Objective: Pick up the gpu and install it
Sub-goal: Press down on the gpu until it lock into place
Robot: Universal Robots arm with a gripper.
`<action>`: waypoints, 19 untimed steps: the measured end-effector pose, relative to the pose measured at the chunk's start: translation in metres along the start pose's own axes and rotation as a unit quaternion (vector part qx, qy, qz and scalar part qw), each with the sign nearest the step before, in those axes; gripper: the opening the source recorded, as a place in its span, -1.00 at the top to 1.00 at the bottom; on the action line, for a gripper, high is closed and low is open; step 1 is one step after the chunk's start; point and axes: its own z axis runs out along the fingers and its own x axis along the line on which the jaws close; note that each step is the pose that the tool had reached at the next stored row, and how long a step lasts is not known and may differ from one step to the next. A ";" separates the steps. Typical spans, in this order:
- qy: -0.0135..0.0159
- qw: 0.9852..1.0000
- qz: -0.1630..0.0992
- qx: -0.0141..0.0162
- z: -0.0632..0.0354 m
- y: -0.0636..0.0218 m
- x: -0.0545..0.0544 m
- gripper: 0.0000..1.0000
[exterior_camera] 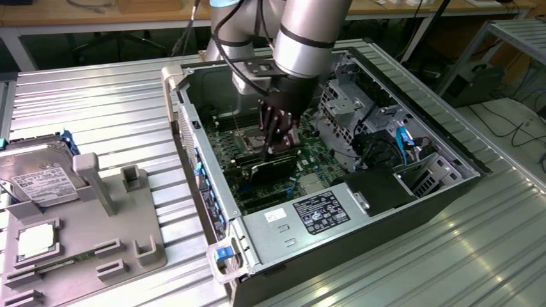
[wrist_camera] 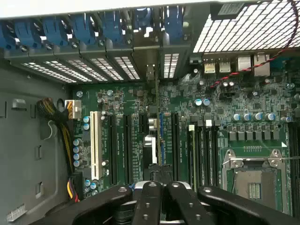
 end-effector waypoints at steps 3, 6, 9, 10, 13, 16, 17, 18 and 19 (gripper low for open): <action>0.000 1.000 0.001 0.012 -0.0133 0.0057 0.001 0.79; 0.000 1.000 0.001 0.012 -0.0134 0.0057 0.001 0.79; 0.000 1.000 0.001 0.012 -0.0134 0.0057 0.001 0.79; 0.000 1.000 0.001 0.012 -0.0134 0.0057 0.001 0.79; 0.000 1.000 0.001 0.012 -0.0134 0.0057 0.001 0.79; 0.000 1.000 0.001 0.012 -0.0134 0.0057 0.001 0.79; 0.000 1.000 0.001 0.012 -0.0134 0.0057 0.001 0.79; 0.000 1.000 0.001 0.012 -0.0134 0.0057 0.001 0.79; 0.000 1.000 0.001 0.012 -0.0133 0.0057 0.001 0.79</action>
